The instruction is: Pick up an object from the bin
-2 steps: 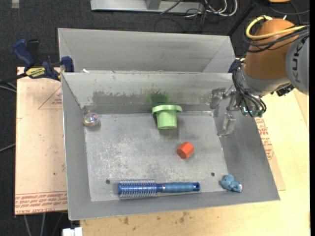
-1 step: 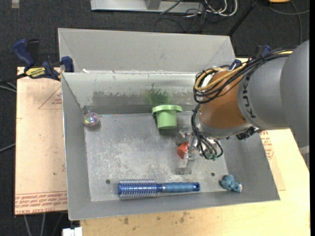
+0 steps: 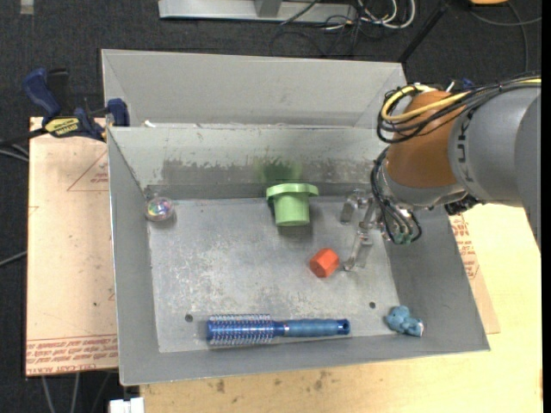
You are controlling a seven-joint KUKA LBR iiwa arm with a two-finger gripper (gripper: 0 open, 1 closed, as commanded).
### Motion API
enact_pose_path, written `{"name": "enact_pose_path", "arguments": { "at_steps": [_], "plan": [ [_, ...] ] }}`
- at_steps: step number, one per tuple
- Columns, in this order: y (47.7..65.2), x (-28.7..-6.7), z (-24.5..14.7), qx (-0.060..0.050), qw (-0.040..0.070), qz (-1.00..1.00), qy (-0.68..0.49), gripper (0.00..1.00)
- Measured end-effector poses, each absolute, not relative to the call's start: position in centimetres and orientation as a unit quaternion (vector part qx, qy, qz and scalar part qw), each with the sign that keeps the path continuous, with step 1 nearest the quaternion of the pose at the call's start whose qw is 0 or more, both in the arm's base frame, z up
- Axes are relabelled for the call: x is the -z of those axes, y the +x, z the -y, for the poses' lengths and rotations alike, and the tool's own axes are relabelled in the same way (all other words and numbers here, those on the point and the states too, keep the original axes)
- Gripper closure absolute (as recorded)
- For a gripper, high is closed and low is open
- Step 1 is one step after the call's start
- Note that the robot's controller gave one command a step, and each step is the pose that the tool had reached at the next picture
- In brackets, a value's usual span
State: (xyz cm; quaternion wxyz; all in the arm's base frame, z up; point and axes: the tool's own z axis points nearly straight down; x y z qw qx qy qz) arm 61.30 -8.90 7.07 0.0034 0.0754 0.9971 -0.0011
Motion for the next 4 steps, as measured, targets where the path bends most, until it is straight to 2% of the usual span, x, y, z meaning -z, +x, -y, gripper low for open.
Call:
{"name": "enact_pose_path", "arguments": {
  "at_steps": [1,2,3,4],
  "plan": [
    [53.9,-7.0,2.0,-0.002,-0.003,-0.998,0.066,0.0],
    [54.2,-7.1,2.5,-0.001,0.0,-0.998,0.068,1.0],
    [49.6,-19.8,-0.2,-0.001,0.003,-0.998,0.06,1.0],
    [51.3,-34.4,-0.4,-0.001,0.006,-0.992,0.124,1.0]
  ]
}}
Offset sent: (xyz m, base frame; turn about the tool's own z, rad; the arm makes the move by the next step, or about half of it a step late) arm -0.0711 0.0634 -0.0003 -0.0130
